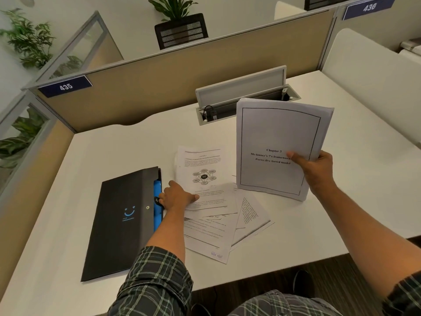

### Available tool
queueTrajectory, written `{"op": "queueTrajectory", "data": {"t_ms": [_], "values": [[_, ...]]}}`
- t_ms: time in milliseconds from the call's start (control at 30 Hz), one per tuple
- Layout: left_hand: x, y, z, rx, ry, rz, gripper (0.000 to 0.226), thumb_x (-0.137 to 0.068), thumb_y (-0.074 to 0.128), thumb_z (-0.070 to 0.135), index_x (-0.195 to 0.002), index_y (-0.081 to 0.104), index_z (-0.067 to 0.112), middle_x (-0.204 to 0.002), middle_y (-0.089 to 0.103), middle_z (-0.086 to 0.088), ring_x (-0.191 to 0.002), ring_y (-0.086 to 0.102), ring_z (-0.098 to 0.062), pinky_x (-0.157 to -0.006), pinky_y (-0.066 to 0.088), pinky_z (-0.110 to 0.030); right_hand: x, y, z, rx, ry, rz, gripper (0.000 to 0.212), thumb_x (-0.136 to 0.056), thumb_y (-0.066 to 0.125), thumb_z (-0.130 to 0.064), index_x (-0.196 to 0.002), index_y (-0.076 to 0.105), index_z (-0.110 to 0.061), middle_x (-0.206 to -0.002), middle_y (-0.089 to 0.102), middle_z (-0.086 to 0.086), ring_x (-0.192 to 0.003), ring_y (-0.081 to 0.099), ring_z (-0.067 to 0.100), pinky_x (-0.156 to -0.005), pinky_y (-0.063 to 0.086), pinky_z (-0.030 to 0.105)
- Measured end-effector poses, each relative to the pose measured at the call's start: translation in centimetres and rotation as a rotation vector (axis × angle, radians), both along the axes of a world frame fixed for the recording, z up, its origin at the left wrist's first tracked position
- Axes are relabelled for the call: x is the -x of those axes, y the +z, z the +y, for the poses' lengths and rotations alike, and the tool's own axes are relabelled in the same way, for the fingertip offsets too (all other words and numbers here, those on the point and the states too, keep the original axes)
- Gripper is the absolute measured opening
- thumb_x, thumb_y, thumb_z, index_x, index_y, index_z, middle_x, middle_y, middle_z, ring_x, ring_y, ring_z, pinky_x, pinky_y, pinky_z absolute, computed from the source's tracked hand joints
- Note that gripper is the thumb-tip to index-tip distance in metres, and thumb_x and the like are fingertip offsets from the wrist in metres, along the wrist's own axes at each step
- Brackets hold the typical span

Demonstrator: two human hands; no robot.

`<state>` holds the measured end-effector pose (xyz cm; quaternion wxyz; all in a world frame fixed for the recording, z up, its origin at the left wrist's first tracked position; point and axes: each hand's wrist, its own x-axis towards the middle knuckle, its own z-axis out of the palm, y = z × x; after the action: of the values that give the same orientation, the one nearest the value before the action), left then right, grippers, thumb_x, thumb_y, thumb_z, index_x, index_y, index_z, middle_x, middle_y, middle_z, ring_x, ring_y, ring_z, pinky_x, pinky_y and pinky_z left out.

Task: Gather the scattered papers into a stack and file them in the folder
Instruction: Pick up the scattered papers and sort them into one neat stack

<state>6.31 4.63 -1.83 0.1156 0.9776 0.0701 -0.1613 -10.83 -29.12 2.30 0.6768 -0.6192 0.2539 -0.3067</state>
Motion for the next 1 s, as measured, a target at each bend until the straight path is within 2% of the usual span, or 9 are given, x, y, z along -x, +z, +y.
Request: {"op": "queueTrajectory", "data": {"t_ms": [133, 300, 400, 467, 533, 633, 800, 900, 1000], "values": [[0.2, 0.3, -0.2, 0.058, -0.053, -0.084, 0.091, -0.067, 0.087, 0.052, -0.132, 0.041, 0.009, -0.125, 0.061, -0.013, -0.116, 0.06, -0.035, -0.09, 0.048, -0.046, -0.1, 0.1, -0.3, 0.018, 0.008, 0.011, 0.02, -0.074, 0.091, -0.011, -0.082, 0.078, -0.023, -0.084, 0.08, -0.01, -0.076, 0.076, 0.008, -0.066, 0.059, 0.019], [0.6, 0.3, -0.1, 0.14, -0.036, -0.314, 0.039, -0.091, 0.068, 0.041, -0.117, 0.062, 0.013, -0.108, 0.07, -0.008, -0.097, 0.066, -0.029, -0.088, 0.045, -0.04, -0.2, 0.4, -0.5, 0.04, -0.001, 0.02, 0.02, -0.07, 0.092, -0.02, -0.083, 0.078, -0.024, -0.084, 0.079, -0.011, -0.075, 0.075, 0.008, -0.065, 0.059, 0.019], [-0.1, 0.8, -0.1, 0.347, -0.036, -0.298, 0.016, -0.094, 0.064, 0.028, -0.095, 0.065, 0.013, -0.095, 0.068, -0.005, -0.081, 0.061, -0.022, -0.067, 0.046, -0.029, -0.5, 0.6, -0.7, 0.047, -0.01, 0.018, 0.02, -0.069, 0.092, -0.021, -0.084, 0.078, -0.025, -0.085, 0.079, -0.011, -0.076, 0.075, 0.008, -0.066, 0.059, 0.02], [-0.8, 1.1, 0.0, 0.531, -0.007, -0.281, 0.025, -0.092, 0.064, 0.018, -0.069, 0.055, 0.015, -0.077, 0.063, -0.006, -0.063, 0.051, -0.016, -0.054, 0.033, -0.024, -0.7, 0.6, -0.7, 0.053, -0.013, 0.018, 0.022, -0.069, 0.092, -0.02, -0.085, 0.078, -0.025, -0.086, 0.08, -0.011, -0.077, 0.075, 0.01, -0.068, 0.06, 0.021], [-1.2, 1.4, 0.3, 0.685, 0.067, -0.276, 0.037, -0.089, 0.067, 0.014, -0.057, 0.048, 0.011, -0.061, 0.051, -0.002, -0.057, 0.041, -0.015, -0.054, 0.028, -0.025, -0.8, 0.5, -0.7, 0.056, -0.017, 0.022, 0.022, -0.072, 0.092, -0.017, -0.086, 0.078, -0.026, -0.086, 0.079, -0.011, -0.078, 0.075, 0.011, -0.07, 0.061, 0.024], [-1.6, 1.9, 0.7, 0.883, 0.153, -0.222, 0.031, -0.091, 0.07, 0.018, -0.072, 0.062, -0.006, -0.065, 0.05, -0.007, -0.063, 0.042, -0.017, -0.06, 0.032, -0.029, -1.0, 0.7, -0.9, 0.057, -0.027, 0.025, 0.021, -0.073, 0.091, -0.017, -0.085, 0.077, -0.026, -0.083, 0.079, -0.013, -0.075, 0.075, 0.008, -0.068, 0.06, 0.022], [-2.4, 3.8, 0.8, 1.151, 0.36, -0.2, 0.015, -0.09, 0.074, 0.019, -0.075, 0.071, 0.02, -0.075, 0.069, 0.006, -0.07, 0.061, -0.011, -0.059, 0.052, -0.017, -1.3, 0.5, -1.5, 0.047, -0.058, 0.019, 0.024, -0.074, 0.09, -0.011, -0.09, 0.077, -0.022, -0.084, 0.078, -0.011, -0.074, 0.075, 0.008, -0.067, 0.06, 0.023], [-3.0, 4.7, 0.7, 1.347, 0.482, -0.14, 0.007, -0.089, 0.075, 0.018, -0.083, 0.073, 0.018, -0.085, 0.076, 0.001, -0.076, 0.071, -0.016, -0.066, 0.06, -0.028, -1.4, 0.4, -1.9, 0.028, -0.097, 0.019, 0.03, -0.073, 0.091, -0.014, -0.098, 0.076, -0.018, -0.089, 0.078, -0.008, -0.076, 0.075, 0.011, -0.068, 0.062, 0.025], [-3.1, 5.2, 0.3, 1.415, 0.489, -0.075, 0.009, -0.089, 0.076, 0.022, -0.089, 0.074, 0.013, -0.088, 0.078, -0.003, -0.08, 0.074, -0.02, -0.07, 0.062, -0.033, -1.7, 0.2, -2.2, 0.014, -0.113, 0.015, 0.037, -0.072, 0.091, -0.013, -0.106, 0.075, -0.013, -0.092, 0.079, -0.006, -0.078, 0.076, 0.012, -0.068, 0.062, 0.026]]}}
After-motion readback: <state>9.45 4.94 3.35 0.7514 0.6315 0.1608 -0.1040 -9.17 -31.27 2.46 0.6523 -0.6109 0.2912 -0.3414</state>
